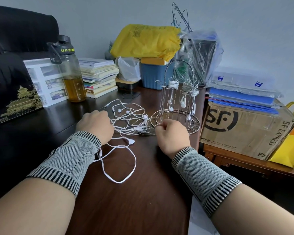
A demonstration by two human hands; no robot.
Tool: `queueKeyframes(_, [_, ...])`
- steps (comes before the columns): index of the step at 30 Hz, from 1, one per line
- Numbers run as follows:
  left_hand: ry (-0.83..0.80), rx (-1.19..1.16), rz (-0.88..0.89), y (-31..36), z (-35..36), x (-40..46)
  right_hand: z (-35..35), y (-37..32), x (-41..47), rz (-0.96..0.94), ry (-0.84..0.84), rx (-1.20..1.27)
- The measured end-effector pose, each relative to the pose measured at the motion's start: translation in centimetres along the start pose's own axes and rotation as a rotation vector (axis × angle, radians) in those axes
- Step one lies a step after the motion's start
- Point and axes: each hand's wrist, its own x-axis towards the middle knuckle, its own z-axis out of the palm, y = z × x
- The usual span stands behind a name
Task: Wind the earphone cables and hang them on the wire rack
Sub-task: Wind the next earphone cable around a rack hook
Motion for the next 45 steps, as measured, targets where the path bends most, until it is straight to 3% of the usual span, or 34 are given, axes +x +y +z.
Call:
queueKeyframes(5, [0.127,-0.271,0.19,1.2,-0.2,-0.8,0.0,0.4,0.0,0.014,0.053,0.444])
queueKeyframes(9, [0.133,-0.448,0.321,3.0,-0.5,-1.7,0.6,0.2,-0.2,-0.048,0.019,0.554])
queueKeyframes(15, [-0.053,-0.281,0.407,3.7,1.0,-1.8,0.2,0.0,-0.5,-0.052,0.07,0.777])
queueKeyframes(23, [-0.063,-0.291,0.374,3.1,1.2,-1.7,-1.4,0.8,-0.3,0.334,0.329,1.1])
queueKeyframes(30, [-0.009,-0.368,0.345,3.5,0.9,-1.8,-1.8,0.9,-0.2,0.448,0.259,1.475])
queueKeyframes(34, [0.046,-0.432,0.369,3.5,1.1,-1.6,-2.0,0.9,-0.3,0.479,0.237,1.475])
queueKeyframes(41, [-0.029,-0.597,0.407,3.0,0.5,-1.6,-1.7,1.2,-0.2,0.493,0.225,1.365])
queueKeyframes(45, [-0.081,-0.488,0.435,2.7,0.4,-1.6,-1.7,1.2,-0.2,0.465,0.212,1.296])
